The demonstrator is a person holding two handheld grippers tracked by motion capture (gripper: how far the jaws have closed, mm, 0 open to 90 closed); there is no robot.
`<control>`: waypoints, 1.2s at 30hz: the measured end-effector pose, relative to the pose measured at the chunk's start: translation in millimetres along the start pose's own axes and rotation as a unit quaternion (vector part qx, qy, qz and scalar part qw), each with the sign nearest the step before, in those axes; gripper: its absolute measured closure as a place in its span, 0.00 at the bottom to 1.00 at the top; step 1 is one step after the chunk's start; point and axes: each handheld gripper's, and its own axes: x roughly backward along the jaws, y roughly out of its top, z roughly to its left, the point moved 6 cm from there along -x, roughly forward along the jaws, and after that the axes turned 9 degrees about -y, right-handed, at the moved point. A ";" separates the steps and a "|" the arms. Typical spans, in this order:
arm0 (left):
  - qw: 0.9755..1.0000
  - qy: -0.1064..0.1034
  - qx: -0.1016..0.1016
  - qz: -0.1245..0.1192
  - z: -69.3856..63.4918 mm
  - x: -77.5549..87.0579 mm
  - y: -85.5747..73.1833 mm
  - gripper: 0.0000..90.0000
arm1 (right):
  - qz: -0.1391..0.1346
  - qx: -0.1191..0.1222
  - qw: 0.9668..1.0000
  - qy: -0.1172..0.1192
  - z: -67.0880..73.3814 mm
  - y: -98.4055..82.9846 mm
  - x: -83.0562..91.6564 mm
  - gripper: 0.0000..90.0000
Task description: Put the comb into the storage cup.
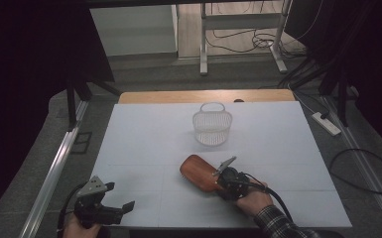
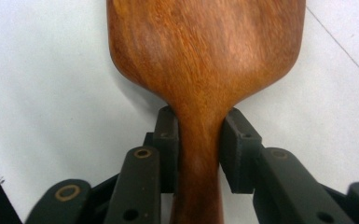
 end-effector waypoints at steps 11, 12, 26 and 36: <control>1.000 0.001 -0.006 0.000 -0.9 -0.2 0.3 0.03 | -0.014 -0.006 1.000 0.010 -1.7 0.1 3.6 0.80; 1.000 0.002 -0.008 0.000 -1.6 -0.3 0.5 0.03 | -0.019 -0.008 1.000 0.013 -1.4 0.2 4.4 0.80; 1.000 0.002 -0.015 -0.003 -4.4 -4.5 5.8 0.02 | -0.055 -0.014 0.998 0.029 -0.1 4.2 12.0 0.80; 1.000 -0.017 -0.021 -0.002 -4.9 -15.2 15.7 0.02 | -0.079 -0.023 0.996 0.042 -1.6 8.1 20.0 0.80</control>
